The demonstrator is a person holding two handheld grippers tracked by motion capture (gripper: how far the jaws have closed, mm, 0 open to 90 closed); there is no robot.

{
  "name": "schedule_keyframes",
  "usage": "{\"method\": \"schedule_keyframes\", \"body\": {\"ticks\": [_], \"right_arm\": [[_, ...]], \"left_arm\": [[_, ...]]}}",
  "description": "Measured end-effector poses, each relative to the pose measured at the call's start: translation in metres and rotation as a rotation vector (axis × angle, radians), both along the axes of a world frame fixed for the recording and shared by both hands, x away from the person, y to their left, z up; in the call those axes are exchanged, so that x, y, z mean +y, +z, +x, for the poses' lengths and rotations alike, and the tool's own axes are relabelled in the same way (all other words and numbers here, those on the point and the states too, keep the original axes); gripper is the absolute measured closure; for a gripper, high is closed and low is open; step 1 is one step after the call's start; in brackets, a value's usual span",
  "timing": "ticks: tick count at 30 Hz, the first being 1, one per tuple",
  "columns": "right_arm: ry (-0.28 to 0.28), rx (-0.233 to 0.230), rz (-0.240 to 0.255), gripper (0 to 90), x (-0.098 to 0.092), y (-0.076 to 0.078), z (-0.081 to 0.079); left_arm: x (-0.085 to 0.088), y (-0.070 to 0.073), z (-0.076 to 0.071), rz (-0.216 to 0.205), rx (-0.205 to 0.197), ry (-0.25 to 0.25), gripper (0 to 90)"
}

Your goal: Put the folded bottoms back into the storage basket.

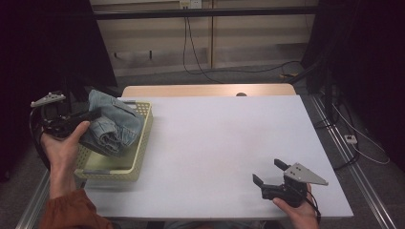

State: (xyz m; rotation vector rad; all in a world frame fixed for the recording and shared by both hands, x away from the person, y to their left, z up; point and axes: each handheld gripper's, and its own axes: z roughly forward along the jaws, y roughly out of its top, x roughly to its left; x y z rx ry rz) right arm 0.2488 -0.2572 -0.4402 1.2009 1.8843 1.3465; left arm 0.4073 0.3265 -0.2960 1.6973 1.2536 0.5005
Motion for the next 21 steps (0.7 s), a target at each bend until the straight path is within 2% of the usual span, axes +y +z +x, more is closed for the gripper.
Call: {"method": "schedule_keyframes", "body": {"ticks": [7,9,15,21], "right_arm": [[0.0,0.001,0.0,5.9,0.0,0.0,0.0],[0.002,0.0,0.001,5.9,0.0,0.0,0.0],[0.001,0.0,0.002,5.9,0.001,0.0,0.0],[0.001,0.001,0.002,5.9,0.0,0.0,0.0]], "left_arm": [[0.003,-0.009,0.007,0.0,0.045,-0.004,75.1],[0.003,-0.012,0.009,-0.02,0.054,-0.017,75.1],[-0.002,-0.016,0.015,0.012,0.073,-0.013,74.9],[0.001,-0.027,0.023,0.005,0.119,-0.011,74.5]]}}
